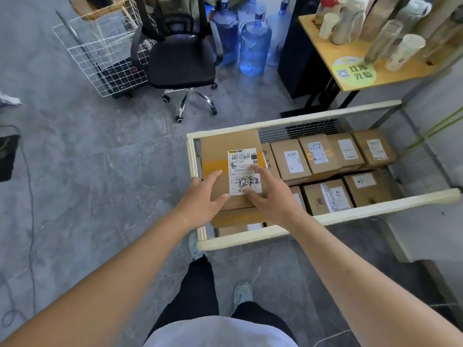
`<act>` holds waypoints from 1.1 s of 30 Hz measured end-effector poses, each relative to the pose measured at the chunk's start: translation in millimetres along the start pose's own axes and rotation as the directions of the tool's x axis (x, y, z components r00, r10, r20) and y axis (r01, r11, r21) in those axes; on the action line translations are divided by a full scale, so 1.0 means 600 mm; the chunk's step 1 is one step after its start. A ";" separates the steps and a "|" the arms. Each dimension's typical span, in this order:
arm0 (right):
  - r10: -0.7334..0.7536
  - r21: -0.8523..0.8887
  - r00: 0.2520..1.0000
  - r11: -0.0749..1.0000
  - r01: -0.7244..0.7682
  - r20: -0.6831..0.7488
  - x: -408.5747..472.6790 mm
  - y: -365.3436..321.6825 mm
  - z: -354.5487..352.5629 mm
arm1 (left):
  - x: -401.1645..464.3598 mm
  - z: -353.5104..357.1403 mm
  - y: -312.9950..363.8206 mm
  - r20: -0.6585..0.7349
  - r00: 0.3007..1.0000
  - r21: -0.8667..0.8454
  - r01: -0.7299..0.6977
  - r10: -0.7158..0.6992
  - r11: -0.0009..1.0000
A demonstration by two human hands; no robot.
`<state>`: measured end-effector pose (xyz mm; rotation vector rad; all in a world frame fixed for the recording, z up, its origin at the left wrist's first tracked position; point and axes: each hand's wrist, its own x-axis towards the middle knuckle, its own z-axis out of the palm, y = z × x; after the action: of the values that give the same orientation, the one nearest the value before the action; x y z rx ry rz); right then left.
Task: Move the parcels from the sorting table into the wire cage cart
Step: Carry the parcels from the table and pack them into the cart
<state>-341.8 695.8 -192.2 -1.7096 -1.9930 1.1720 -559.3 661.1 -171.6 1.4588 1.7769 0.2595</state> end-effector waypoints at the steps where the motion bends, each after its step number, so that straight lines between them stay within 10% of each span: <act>1: 0.021 0.009 1.000 1.000 -0.021 0.010 0.019 -0.001 0.007 | 0.021 -0.005 -0.009 0.017 1.000 -0.008 0.004 -0.004 1.000; 13: 0.255 0.138 0.960 0.961 -0.239 -0.112 0.236 -0.002 0.091 | 0.285 -0.055 -0.112 0.269 0.962 -0.021 0.055 -0.047 0.998; 33: 0.271 0.044 0.929 0.956 -0.291 0.253 0.480 0.278 0.238 | 0.531 0.197 -0.238 0.266 0.888 -0.056 0.402 -0.374 0.914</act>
<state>-396.6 899.6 -486.8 -1.9379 -1.8388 1.6077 -585.4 863.3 -478.4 0.9793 1.7687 -0.0359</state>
